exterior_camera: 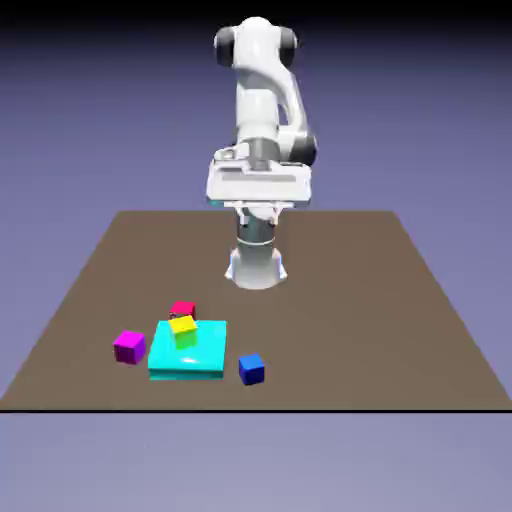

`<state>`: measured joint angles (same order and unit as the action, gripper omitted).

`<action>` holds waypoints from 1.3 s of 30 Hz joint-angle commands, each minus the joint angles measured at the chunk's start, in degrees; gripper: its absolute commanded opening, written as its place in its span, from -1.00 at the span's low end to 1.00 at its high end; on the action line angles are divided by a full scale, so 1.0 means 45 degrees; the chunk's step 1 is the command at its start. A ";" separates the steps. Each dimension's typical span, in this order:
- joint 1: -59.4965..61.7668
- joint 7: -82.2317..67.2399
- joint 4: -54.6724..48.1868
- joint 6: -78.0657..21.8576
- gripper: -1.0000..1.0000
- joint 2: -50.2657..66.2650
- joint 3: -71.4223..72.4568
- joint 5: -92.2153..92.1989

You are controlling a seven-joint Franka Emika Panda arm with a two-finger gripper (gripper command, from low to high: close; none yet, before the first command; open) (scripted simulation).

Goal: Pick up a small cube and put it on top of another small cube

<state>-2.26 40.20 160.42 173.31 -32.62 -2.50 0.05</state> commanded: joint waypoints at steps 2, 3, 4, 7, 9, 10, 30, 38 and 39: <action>-0.0580 -0.0833 -0.0213 -0.0256 0.00 0.0014 -0.0923 0.0018; -0.0870 -0.1249 -0.0319 -0.0383 0.00 0.0020 -0.1385 0.0027; -0.1160 -0.1665 -0.0426 -0.0511 0.00 0.0027 -0.1846 0.0036; -0.2030 -0.2914 -0.0745 -0.0895 0.00 0.0047 -0.3231 0.0062; -0.2610 -0.3746 -0.0958 -0.1150 0.00 0.0061 -0.4154 0.0080; -0.2900 -0.4163 -0.1064 -0.1278 0.00 0.0068 -0.4615 0.0089; -0.8698 -1.2487 -0.3192 -0.3833 0.00 0.0203 -1.3844 0.0267; -1.1017 -1.5816 -0.4043 -0.4855 0.00 0.0257 -1.7535 0.0338; -1.1307 -1.6232 -0.4149 -0.4983 0.00 0.0263 -1.7997 0.0347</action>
<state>-53.14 -32.85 141.75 150.89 -31.44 -83.49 1.61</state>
